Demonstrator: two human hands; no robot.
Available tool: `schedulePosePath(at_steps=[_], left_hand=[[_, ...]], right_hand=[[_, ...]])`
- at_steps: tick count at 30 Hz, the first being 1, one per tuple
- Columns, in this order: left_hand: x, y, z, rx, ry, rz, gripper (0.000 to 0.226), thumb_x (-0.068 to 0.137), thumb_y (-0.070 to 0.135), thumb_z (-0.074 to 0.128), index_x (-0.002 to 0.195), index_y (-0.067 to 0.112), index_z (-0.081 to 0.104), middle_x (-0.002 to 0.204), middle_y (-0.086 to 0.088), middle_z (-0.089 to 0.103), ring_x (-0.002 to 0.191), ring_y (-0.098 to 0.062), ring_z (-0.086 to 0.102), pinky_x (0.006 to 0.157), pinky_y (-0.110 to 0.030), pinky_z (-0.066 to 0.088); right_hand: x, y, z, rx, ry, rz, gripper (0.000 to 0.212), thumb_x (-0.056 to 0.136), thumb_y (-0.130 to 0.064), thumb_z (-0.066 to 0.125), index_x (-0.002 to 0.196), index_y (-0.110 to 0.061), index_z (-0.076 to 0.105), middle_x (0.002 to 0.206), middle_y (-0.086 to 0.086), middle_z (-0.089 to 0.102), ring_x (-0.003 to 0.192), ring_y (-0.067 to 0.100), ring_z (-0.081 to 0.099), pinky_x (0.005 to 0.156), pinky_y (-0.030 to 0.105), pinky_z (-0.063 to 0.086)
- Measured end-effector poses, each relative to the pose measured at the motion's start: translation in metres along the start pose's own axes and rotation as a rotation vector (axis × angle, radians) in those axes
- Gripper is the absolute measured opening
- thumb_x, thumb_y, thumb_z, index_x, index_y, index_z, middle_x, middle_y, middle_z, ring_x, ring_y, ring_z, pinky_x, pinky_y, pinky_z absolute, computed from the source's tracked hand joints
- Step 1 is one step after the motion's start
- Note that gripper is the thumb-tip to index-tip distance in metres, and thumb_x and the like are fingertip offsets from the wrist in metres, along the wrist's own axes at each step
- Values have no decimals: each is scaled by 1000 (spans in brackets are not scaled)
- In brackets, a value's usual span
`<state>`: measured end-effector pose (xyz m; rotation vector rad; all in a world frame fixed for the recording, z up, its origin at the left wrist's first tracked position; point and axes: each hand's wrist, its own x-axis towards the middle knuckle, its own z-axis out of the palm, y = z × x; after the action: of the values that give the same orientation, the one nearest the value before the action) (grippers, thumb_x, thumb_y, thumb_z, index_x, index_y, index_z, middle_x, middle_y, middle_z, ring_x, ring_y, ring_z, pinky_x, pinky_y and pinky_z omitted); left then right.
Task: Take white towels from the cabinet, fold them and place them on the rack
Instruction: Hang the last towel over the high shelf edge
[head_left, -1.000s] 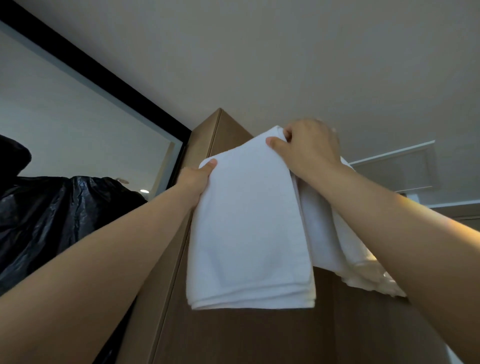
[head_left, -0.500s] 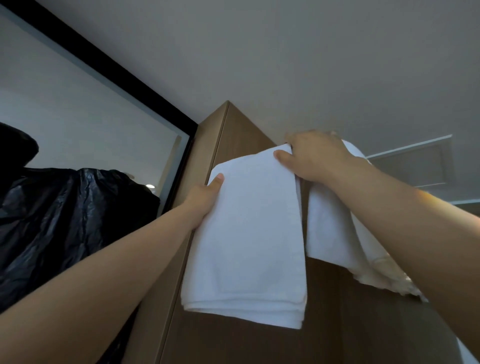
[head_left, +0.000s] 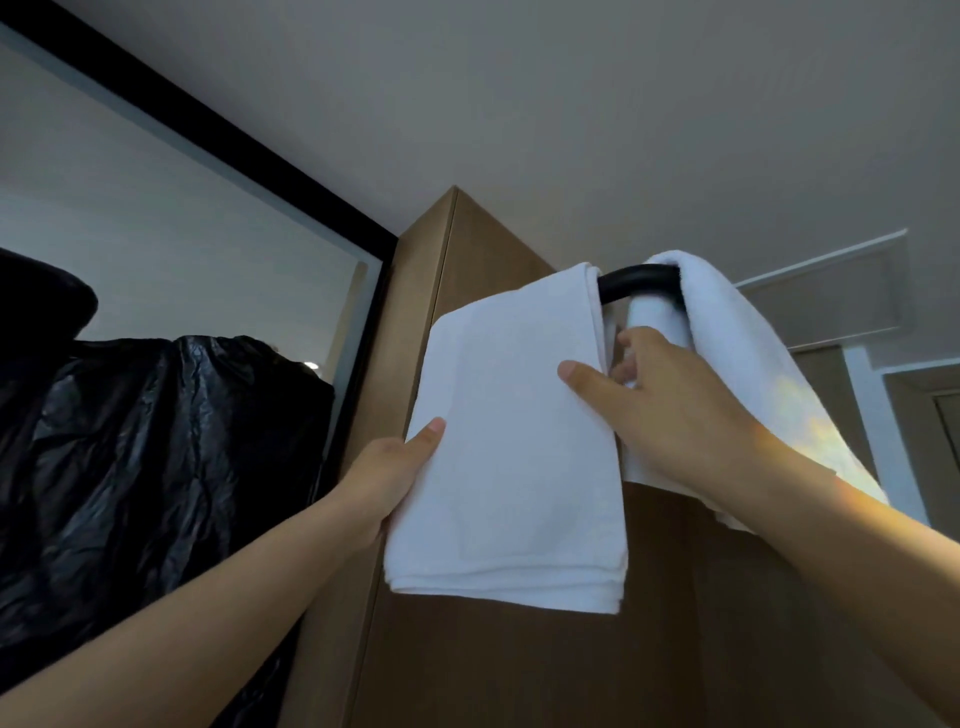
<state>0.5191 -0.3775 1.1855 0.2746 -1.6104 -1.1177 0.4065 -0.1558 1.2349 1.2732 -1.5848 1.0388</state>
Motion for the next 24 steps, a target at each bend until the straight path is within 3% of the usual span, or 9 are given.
schedulePosePath(at_steps=[2, 5, 9, 10, 12, 14, 17, 20, 24], left_hand=[[1, 1, -1, -17, 25, 31, 44, 90, 48, 61, 94, 6, 72, 77, -1, 76, 65, -15, 73, 47, -19, 52], [4, 5, -5, -26, 75, 64, 40, 90, 45, 62, 90, 5, 70, 76, -2, 76, 62, -15, 72, 46, -19, 52], [23, 17, -11, -33, 166, 113, 41, 91, 43, 62, 96, 2, 68, 100, -14, 73, 89, -30, 70, 82, -41, 56], [30, 22, -11, -32, 186, 132, 40, 92, 42, 61, 96, 3, 67, 102, -15, 71, 92, -32, 68, 85, -43, 55], [45, 33, -8, -3, 203, 160, 39, 92, 44, 59, 92, 5, 64, 99, -11, 70, 83, -25, 65, 69, -34, 52], [57, 43, -2, 38, 206, 169, 40, 93, 46, 57, 97, 7, 62, 91, -4, 67, 75, -16, 61, 58, -25, 42], [69, 43, 1, 87, 200, 167, 41, 93, 48, 56, 97, 8, 61, 87, -1, 64, 73, -14, 58, 58, -25, 40], [71, 33, -4, 156, 218, 163, 39, 93, 50, 55, 80, 13, 60, 78, 3, 62, 68, -11, 57, 52, -22, 37], [71, 25, -9, 181, 212, 164, 43, 91, 52, 56, 83, 10, 62, 92, -8, 67, 81, -23, 62, 65, -30, 46]], right_hand=[[2, 2, 0, 35, -22, 9, 48, 91, -53, 54, 106, -7, 58, 86, 5, 67, 76, 22, 64, 70, 39, 53], [11, -8, 0, 156, -30, -30, 44, 91, -39, 60, 87, 5, 62, 77, 20, 67, 72, 31, 64, 74, 44, 53], [23, -31, 8, 84, 83, -206, 35, 89, -31, 60, 76, 2, 57, 67, 15, 62, 62, 28, 58, 64, 44, 51], [29, -36, 9, 65, 114, -228, 32, 88, -29, 60, 74, 0, 57, 65, 13, 62, 63, 29, 58, 62, 44, 52], [44, -42, 7, 36, 160, -225, 32, 86, -26, 57, 63, -6, 49, 60, 8, 54, 63, 28, 53, 54, 37, 44], [59, -44, 3, 1, 173, -175, 38, 85, -24, 56, 56, -13, 34, 55, 2, 40, 58, 24, 43, 47, 32, 25], [69, -41, -1, -53, 138, -158, 39, 83, -26, 59, 55, -14, 35, 52, 0, 35, 52, 20, 37, 47, 29, 23], [64, -36, 1, -63, 98, -223, 33, 83, -32, 61, 70, -2, 61, 62, 11, 58, 66, 28, 56, 58, 34, 47], [66, -26, -1, -137, 240, -276, 33, 86, -38, 58, 83, -7, 68, 82, 8, 69, 84, 26, 62, 62, 33, 42]])
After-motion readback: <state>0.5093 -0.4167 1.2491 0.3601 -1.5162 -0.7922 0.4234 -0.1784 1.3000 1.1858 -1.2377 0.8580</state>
